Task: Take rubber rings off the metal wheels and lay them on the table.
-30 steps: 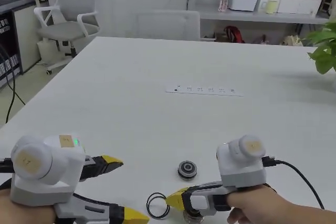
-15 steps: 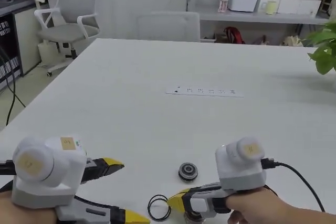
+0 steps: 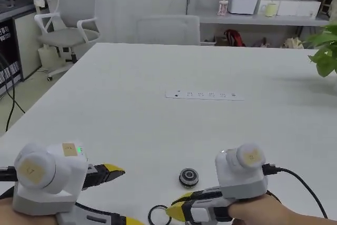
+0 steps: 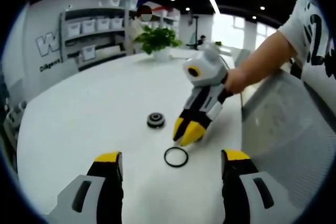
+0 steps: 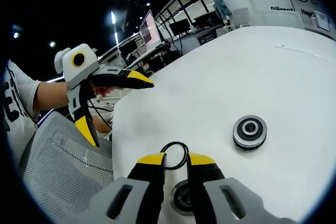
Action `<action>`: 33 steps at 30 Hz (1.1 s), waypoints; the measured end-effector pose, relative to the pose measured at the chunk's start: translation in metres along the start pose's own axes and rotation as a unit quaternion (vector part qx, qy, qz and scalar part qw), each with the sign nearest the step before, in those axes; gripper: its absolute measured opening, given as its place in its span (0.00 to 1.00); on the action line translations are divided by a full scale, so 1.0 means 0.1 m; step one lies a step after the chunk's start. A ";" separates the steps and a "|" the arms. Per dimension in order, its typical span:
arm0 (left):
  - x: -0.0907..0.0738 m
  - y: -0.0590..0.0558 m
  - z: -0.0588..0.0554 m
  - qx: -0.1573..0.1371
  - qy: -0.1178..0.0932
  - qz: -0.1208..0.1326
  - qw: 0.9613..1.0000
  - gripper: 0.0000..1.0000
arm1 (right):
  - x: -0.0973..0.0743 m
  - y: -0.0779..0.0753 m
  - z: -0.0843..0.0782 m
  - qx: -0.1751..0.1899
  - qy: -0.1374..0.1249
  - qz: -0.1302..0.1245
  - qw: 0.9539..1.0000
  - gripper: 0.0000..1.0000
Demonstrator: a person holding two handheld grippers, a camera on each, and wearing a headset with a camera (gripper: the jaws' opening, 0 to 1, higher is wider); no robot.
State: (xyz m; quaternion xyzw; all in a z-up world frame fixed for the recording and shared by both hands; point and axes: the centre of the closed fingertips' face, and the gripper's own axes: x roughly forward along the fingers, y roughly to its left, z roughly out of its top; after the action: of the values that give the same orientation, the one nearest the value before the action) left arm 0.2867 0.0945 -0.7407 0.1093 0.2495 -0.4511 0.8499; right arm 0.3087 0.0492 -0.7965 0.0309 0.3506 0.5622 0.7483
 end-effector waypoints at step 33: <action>0.18 0.35 0.36 0.006 -0.021 0.009 1.000 0.77 | -0.47 -0.37 0.42 0.006 -0.082 -0.037 0.996 0.24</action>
State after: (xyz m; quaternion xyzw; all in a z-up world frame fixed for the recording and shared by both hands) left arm 0.3354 0.0864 -0.7210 0.1073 0.2277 -0.4475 0.8581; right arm 0.3571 0.0096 -0.7577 0.0682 0.2927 0.5273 0.7947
